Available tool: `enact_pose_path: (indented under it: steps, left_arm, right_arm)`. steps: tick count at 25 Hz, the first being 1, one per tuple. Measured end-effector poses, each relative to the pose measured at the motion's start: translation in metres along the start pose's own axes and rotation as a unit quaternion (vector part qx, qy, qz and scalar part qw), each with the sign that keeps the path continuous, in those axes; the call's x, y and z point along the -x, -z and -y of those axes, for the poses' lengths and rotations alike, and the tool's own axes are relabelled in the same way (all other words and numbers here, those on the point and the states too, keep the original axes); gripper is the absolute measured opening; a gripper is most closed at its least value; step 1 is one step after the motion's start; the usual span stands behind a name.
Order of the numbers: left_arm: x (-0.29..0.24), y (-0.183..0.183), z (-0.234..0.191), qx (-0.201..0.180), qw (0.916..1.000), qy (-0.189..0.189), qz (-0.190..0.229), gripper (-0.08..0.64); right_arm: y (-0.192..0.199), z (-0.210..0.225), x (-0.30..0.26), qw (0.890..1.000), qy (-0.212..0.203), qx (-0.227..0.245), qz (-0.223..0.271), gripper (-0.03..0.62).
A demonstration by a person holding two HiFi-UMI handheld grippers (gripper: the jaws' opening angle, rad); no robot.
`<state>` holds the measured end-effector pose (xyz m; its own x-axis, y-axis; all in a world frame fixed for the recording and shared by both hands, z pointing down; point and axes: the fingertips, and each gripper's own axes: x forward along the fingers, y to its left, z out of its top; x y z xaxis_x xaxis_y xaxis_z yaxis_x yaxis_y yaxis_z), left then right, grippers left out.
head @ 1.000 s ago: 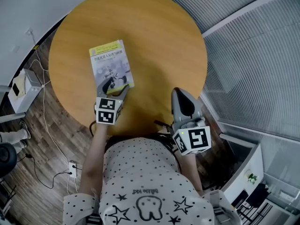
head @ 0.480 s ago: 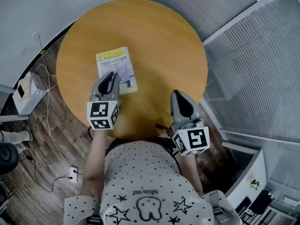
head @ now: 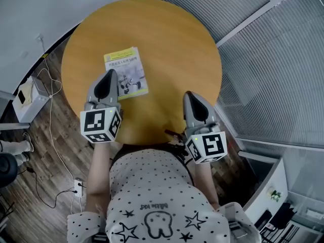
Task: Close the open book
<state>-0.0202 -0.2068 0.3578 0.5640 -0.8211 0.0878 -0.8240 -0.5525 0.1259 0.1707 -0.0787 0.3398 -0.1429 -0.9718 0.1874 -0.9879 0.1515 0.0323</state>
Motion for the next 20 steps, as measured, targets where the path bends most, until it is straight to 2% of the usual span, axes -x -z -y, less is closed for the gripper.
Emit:
enact_pose_path:
  steps: [5, 13, 20]
  left_arm:
    - [0.021, -0.027, -0.008, -0.011, 0.9996, -0.01, 0.025, 0.009]
    - [0.066, -0.069, -0.014, -0.024, 0.9974, -0.001, 0.068, 0.009]
    - [0.104, -0.078, -0.021, -0.04, 0.997, -0.005, 0.067, 0.009]
  right_arm:
    - [-0.005, -0.009, 0.004, 1.0, 0.002, 0.002, 0.003, 0.005]
    - [-0.018, -0.031, 0.008, 1.0, 0.004, 0.005, 0.018, 0.005]
    - [-0.025, -0.046, 0.02, 1.0, 0.003, 0.004, 0.026, 0.005]
